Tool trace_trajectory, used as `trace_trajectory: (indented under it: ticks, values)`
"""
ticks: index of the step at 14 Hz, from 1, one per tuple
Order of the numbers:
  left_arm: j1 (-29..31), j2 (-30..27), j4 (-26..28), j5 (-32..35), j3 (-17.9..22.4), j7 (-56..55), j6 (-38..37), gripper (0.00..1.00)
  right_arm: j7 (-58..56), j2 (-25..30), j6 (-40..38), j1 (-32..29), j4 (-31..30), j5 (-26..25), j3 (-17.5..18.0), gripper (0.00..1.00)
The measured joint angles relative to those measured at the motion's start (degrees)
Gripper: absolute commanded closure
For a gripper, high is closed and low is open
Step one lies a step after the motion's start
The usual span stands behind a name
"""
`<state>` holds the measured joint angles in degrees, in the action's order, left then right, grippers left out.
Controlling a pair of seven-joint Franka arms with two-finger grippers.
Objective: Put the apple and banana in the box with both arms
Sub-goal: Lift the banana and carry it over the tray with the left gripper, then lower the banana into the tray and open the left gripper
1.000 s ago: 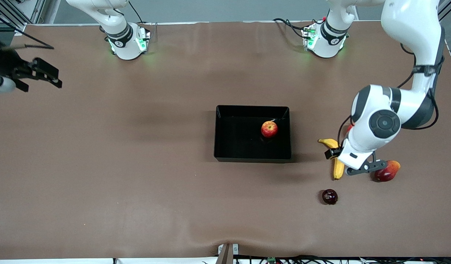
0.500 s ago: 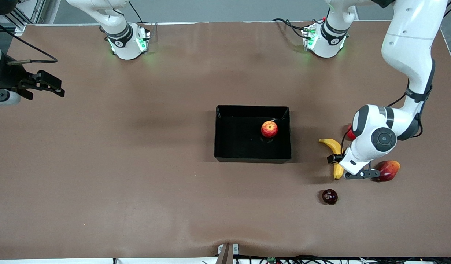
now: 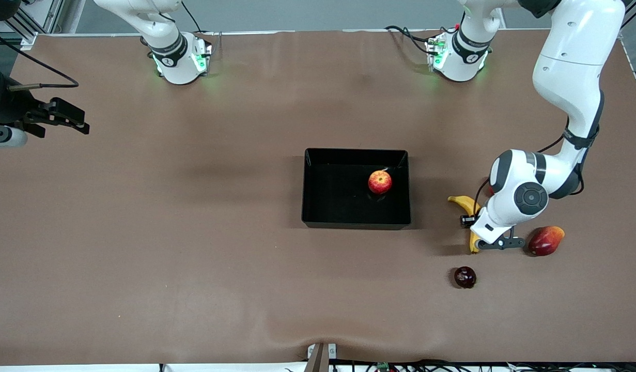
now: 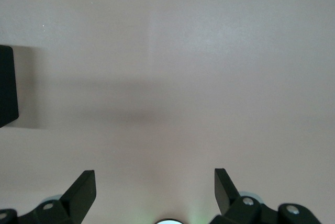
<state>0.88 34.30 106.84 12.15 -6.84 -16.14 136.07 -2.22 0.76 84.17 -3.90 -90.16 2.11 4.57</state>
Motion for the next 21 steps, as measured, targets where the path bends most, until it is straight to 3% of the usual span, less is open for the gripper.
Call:
trace_trajectory:
  ticks: [3,6,10,12,17,21]
  values:
    - [0.0,-3.9,-0.2,0.0,-1.6,-0.3,-5.0,1.0,0.0,0.0,-0.1,0.0,0.0,0.0,0.0,0.0]
    - [-0.1,-9.4,-1.5,0.0,-5.8,-3.1,-12.1,1.0,0.0,0.0,-0.2,0.0,0.0,0.0,0.1,0.0]
    - [-0.7,-13.0,-9.7,-0.6,-12.2,-9.3,-23.3,1.0,0.0,0.0,-0.1,0.0,0.0,0.0,0.3,0.0]
    - [-3.2,-11.5,-12.8,-1.6,-14.2,-15.7,-24.3,1.0,0.0,0.0,-0.1,0.0,0.0,0.0,0.3,0.0]
    - [-14.6,-1.7,-20.2,-1.9,-14.5,-34.1,-24.2,1.0,0.0,0.0,-0.2,0.0,0.0,0.0,0.3,0.0]
    - [-20.0,2.3,-22.5,-1.9,-14.6,-40.9,-24.2,1.0,0.0,0.1,-0.2,0.0,0.0,0.0,0.4,0.0]
